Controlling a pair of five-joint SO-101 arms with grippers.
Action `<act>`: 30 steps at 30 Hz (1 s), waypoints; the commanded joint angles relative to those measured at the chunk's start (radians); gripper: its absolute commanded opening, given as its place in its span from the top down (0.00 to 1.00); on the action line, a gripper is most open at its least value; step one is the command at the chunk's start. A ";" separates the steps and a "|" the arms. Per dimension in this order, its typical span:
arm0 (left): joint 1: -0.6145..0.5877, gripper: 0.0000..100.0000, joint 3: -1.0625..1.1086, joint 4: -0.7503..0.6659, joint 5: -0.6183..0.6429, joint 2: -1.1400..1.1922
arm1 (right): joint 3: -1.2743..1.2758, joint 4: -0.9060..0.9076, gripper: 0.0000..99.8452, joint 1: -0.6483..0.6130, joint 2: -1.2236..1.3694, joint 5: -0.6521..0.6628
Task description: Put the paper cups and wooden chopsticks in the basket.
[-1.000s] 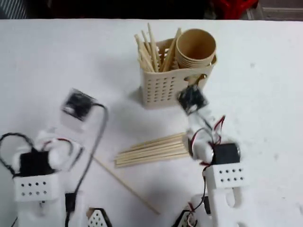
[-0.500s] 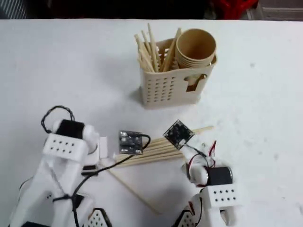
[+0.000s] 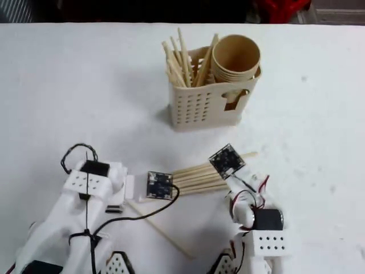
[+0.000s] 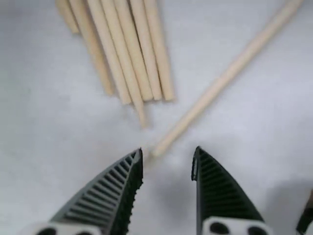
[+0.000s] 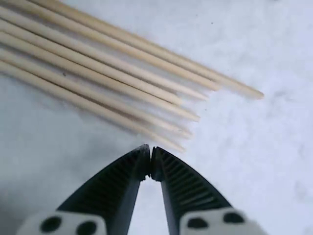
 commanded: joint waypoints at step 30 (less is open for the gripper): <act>0.171 0.90 0.055 0.026 0.258 0.008 | -0.003 0.005 0.98 0.027 -0.027 -0.014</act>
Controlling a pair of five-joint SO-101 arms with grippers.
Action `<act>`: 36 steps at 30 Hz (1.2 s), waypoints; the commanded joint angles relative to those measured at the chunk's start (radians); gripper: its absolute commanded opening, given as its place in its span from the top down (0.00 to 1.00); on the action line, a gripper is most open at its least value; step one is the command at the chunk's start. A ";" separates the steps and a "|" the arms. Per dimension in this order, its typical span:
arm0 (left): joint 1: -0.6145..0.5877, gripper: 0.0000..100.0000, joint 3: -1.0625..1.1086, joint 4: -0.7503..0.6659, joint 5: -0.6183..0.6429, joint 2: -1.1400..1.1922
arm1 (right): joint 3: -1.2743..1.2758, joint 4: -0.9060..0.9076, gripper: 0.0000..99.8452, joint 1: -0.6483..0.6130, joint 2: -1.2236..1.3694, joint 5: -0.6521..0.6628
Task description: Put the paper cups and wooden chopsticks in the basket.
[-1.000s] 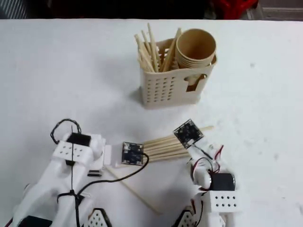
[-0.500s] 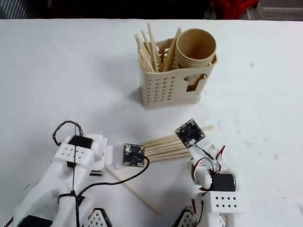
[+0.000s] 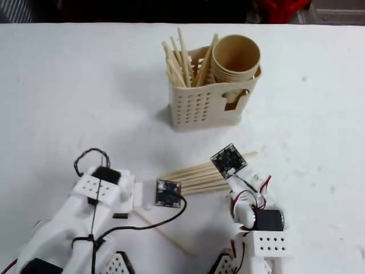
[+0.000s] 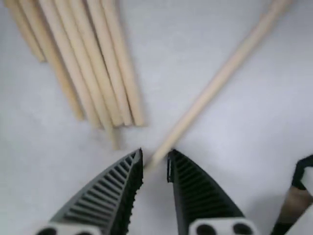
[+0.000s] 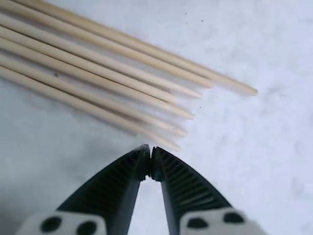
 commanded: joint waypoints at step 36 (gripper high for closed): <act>0.186 0.98 -0.601 0.166 0.694 -0.039 | -0.011 -0.018 0.98 0.094 -0.013 -0.060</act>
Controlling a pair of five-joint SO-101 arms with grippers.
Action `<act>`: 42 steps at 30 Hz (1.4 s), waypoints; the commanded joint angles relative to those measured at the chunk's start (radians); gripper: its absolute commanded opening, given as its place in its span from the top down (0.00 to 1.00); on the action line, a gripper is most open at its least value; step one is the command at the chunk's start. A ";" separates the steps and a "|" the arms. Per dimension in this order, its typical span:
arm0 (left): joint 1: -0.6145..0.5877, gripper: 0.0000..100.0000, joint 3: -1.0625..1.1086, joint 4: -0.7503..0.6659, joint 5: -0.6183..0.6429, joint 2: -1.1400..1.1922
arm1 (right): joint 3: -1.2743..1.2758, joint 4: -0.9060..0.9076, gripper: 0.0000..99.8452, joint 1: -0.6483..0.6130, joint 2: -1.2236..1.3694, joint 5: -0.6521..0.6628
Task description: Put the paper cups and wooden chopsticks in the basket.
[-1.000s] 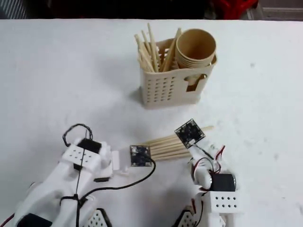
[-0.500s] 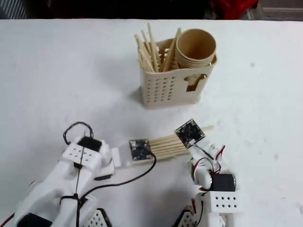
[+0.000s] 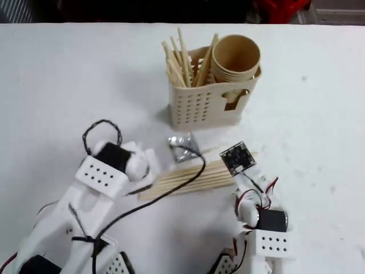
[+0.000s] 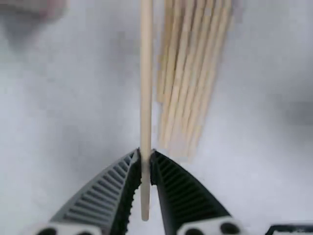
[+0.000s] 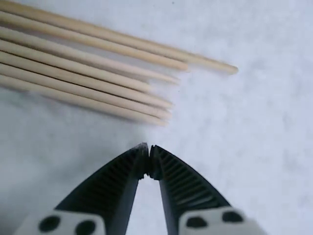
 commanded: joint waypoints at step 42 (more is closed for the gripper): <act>0.036 0.93 -0.710 -0.873 0.776 0.541 | 0.040 -0.093 0.98 0.005 -0.013 -0.012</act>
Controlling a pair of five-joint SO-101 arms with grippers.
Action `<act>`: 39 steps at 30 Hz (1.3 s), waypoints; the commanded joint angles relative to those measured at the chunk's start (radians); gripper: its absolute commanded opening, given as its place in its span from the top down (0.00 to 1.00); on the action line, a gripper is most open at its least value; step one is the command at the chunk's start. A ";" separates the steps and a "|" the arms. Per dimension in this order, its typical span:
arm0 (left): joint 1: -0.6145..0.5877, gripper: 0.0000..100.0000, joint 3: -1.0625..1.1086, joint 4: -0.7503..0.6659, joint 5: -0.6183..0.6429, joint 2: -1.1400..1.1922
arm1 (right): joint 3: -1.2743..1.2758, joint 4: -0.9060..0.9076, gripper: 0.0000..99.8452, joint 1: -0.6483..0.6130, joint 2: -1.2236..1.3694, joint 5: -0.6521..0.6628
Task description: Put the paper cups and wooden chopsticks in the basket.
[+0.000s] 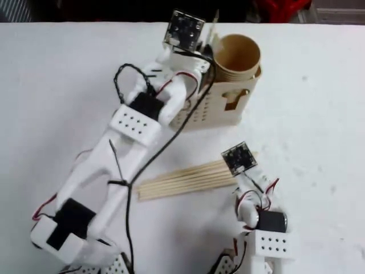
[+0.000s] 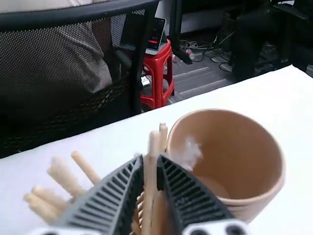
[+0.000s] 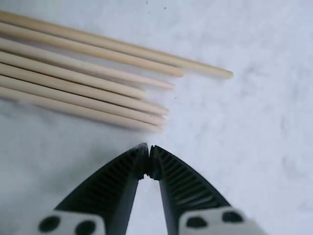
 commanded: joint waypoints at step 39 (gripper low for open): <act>0.082 0.87 0.468 0.477 -0.523 0.018 | 0.028 -0.028 0.98 0.173 -0.010 -0.003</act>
